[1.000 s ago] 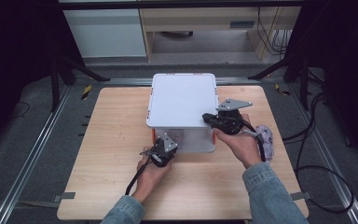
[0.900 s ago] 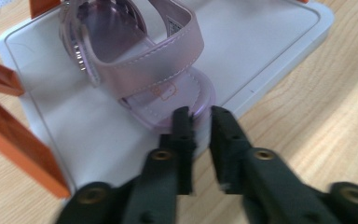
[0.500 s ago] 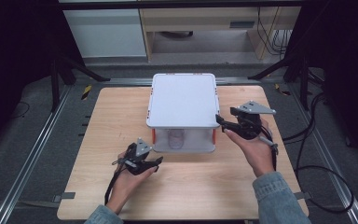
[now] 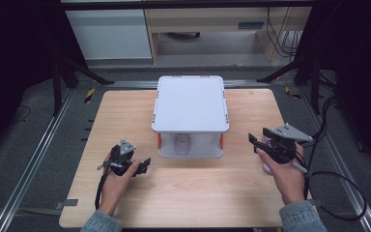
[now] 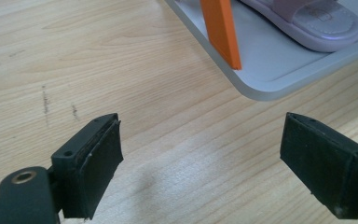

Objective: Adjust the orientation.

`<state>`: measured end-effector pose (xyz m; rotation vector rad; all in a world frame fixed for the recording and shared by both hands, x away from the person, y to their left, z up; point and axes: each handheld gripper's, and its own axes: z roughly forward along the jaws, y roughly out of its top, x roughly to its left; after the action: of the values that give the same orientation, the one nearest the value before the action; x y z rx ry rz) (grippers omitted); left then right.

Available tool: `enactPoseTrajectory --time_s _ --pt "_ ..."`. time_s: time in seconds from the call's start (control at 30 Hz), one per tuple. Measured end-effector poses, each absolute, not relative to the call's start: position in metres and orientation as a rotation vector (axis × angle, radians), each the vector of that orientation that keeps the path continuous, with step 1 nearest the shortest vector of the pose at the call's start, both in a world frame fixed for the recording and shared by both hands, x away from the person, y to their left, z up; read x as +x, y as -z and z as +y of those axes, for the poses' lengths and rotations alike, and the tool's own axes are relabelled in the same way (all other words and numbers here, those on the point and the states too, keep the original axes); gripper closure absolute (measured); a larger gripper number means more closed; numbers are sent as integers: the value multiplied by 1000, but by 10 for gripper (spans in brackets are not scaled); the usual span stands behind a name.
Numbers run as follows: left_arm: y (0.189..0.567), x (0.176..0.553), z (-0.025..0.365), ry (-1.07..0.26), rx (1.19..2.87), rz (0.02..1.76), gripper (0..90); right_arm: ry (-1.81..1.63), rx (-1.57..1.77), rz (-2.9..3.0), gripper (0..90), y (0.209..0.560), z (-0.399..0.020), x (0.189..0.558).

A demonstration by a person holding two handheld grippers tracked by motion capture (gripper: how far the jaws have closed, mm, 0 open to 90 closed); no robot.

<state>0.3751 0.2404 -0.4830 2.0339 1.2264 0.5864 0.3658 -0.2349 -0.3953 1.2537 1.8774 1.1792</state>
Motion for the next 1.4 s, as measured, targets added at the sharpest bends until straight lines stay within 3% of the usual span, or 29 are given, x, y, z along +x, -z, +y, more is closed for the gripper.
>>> enactPoseTrajectory --time_s 0.33,0.8,0.97,1.17,1.4 --pt "484 377 246 -584 2035 1265 119 -1070 1321 1884 597 420 -260 352" --pt "483 376 246 -594 2028 1271 127 -941 1425 1928 493 448 -268 357" --pt "483 377 248 -592 2027 1276 131 -891 1466 1946 498 462 -264 369" --pt "483 376 247 -593 2028 1273 134 -847 1507 1954 575 474 -260 387" --pt "484 377 247 -591 2029 1275 135 -831 1522 1944 804 475 -263 394"
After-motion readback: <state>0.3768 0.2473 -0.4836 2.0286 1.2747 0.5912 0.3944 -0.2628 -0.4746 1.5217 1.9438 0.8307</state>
